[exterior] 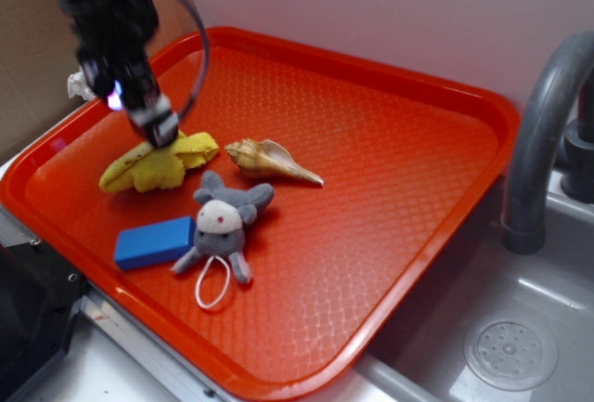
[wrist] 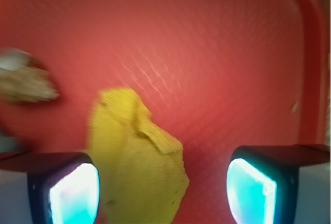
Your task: Grab the yellow cloth.
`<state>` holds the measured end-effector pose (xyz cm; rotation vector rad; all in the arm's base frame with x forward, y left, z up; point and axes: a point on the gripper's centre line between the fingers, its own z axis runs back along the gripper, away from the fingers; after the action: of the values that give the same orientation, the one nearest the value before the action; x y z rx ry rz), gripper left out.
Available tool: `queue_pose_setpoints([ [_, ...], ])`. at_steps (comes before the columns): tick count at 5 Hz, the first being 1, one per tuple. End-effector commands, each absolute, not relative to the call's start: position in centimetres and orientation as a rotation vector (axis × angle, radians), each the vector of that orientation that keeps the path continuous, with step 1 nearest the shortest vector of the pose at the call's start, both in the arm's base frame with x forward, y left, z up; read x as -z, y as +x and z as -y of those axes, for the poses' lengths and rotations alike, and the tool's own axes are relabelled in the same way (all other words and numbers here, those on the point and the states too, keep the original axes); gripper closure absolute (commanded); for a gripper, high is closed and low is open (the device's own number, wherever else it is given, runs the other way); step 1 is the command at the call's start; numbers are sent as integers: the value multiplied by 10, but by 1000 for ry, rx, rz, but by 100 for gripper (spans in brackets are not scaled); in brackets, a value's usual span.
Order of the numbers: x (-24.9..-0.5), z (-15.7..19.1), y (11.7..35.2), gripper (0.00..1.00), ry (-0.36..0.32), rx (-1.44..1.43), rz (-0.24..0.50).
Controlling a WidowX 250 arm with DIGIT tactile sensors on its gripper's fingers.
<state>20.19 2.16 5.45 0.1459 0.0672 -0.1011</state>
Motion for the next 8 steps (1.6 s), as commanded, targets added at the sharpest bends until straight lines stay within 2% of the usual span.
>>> queue_pose_setpoints([
  [1,-41,3,199,100,46,41,-140],
  [2,-53,7,191,100,-6,73,-123],
  [3,-59,12,186,100,23,84,-104],
  [4,-67,6,185,100,65,55,-73],
  [5,-117,-14,180,100,196,-78,39],
  [6,-164,-47,197,100,84,-249,124],
  [7,-212,-56,212,100,-6,-263,163],
  [8,-253,-37,212,100,-17,-235,179],
])
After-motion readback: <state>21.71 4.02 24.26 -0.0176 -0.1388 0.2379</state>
